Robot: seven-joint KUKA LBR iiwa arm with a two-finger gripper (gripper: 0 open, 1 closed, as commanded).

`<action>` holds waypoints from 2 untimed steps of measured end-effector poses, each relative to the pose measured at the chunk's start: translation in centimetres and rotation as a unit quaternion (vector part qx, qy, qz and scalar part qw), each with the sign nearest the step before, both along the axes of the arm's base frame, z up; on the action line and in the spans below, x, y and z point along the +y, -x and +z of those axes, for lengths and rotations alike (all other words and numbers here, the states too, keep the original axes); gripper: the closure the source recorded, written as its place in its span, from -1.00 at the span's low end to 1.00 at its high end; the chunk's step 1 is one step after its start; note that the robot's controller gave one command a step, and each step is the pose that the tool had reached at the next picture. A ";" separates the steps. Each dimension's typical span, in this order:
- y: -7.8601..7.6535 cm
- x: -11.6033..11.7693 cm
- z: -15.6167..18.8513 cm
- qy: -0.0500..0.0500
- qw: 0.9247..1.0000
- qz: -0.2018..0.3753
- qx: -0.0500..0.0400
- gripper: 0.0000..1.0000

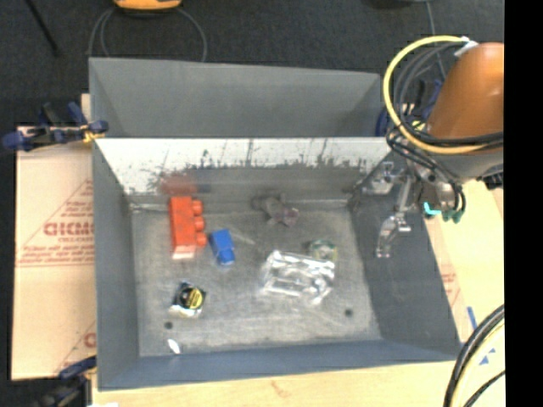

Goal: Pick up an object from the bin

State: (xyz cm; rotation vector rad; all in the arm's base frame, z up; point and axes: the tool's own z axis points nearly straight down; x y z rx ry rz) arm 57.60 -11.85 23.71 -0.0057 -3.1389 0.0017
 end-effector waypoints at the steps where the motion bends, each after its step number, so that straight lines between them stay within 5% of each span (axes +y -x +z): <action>1: 3.5 8.0 -16.4 -0.002 0.998 -0.066 -0.013 -1.00; 2: 1.1 7.7 -13.6 0.000 0.999 0.054 -0.005 -1.00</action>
Offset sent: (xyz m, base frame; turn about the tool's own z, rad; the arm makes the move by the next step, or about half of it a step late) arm -0.0415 0.0770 -0.1671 0.1358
